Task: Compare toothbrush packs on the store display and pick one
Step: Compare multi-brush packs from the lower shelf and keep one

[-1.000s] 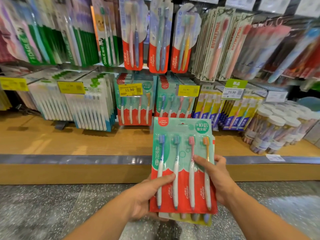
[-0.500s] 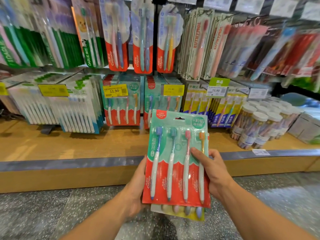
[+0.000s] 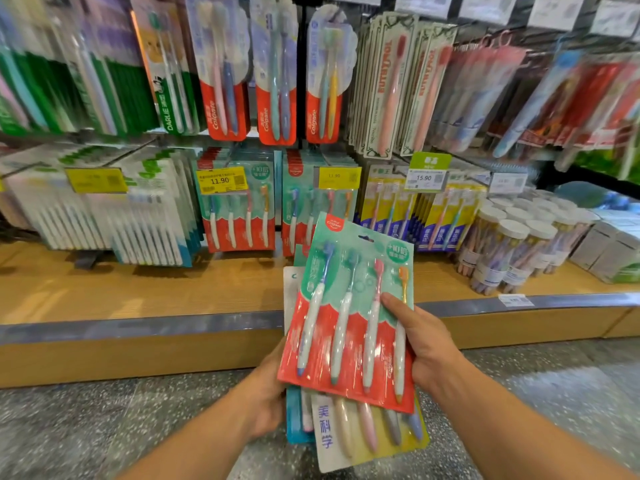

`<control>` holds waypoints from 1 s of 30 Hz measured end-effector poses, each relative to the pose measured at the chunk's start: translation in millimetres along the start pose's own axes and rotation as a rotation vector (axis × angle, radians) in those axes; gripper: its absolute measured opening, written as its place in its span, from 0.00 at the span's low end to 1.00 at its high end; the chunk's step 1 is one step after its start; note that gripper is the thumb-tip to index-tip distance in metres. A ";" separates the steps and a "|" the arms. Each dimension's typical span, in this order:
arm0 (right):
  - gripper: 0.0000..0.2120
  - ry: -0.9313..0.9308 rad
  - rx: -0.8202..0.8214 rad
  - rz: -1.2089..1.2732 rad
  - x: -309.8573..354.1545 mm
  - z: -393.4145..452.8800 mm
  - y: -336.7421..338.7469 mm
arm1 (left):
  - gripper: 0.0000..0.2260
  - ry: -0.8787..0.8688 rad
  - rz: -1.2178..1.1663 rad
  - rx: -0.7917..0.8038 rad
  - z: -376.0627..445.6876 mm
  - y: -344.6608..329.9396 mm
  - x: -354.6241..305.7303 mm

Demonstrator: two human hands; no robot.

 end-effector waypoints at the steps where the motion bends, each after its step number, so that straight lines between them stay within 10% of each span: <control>1: 0.27 -0.005 -0.004 0.009 -0.9 1.2 -0.9 | 0.12 0.003 -0.007 0.007 0.3 0.8 1.8; 9: 0.17 -0.052 -0.036 0.018 -5.4 7.7 -0.3 | 0.24 -0.013 -0.045 -0.028 2.5 -3.3 4.1; 30: 0.18 0.027 -0.051 -0.077 -25.5 9.2 -27.5 | 0.08 0.087 -0.094 -0.174 7.5 22.8 3.2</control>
Point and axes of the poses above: each hand's wrist, its own z-axis towards the middle knuckle, its own y-axis out of the back of the hand, x = y × z, the point moved 1 cm from there along z, towards the middle knuckle, and after that the axes turned 5 degrees about z, right-handed, at the moved point
